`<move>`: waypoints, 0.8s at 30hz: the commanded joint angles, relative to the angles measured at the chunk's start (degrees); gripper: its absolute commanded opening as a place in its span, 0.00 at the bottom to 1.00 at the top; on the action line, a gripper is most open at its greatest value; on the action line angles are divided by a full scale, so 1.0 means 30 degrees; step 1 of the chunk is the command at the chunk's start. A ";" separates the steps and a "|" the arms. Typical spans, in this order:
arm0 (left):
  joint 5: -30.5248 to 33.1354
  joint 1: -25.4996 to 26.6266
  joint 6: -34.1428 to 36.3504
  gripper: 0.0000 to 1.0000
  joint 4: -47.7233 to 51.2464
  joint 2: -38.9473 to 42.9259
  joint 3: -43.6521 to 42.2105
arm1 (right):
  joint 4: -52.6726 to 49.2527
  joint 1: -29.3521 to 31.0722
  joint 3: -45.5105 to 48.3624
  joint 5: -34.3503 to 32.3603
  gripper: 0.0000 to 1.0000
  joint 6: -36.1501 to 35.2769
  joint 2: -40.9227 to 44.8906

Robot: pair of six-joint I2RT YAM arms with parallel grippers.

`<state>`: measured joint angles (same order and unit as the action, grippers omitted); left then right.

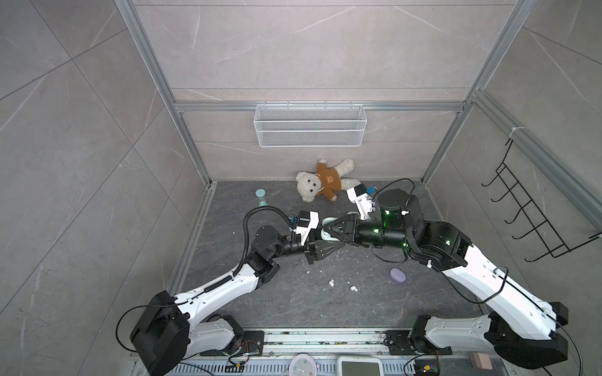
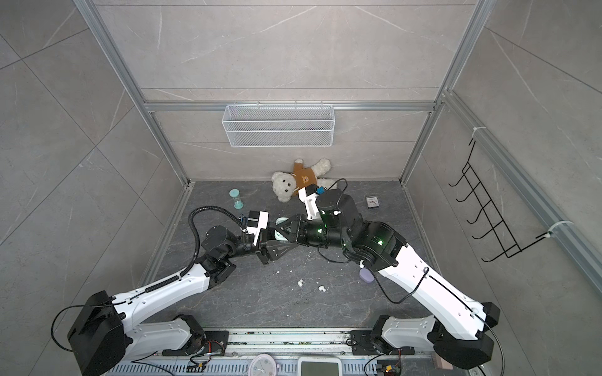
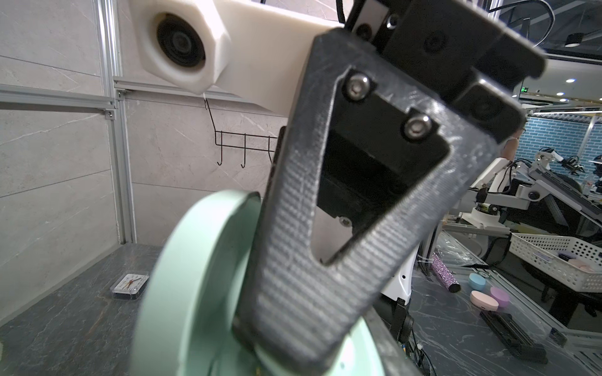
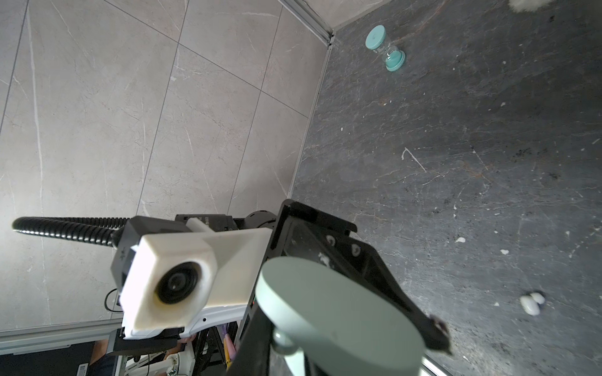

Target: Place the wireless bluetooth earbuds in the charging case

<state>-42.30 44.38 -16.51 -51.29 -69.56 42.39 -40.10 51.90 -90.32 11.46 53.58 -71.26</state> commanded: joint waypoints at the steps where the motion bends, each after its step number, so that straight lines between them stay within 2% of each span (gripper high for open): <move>1: -0.0041 -0.0057 -0.0041 0.26 -0.1018 0.0657 0.0342 | -0.1280 0.0161 -0.0181 -0.0331 0.25 -0.0267 -0.0072; 16: -0.0007 -0.0057 0.0110 0.26 -0.0812 0.0804 0.0302 | -0.2380 0.0190 -0.1277 -0.0513 0.33 -0.0627 -0.0104; 24: 0.0036 -0.0057 0.0172 0.26 -0.0717 0.0811 0.0304 | -0.4180 0.0190 -0.2931 -0.0774 0.37 -0.1174 -0.0169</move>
<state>-42.19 44.36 -16.51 -50.19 -69.08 42.39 -48.75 52.16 -96.29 10.17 52.03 -71.33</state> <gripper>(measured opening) 0.415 0.365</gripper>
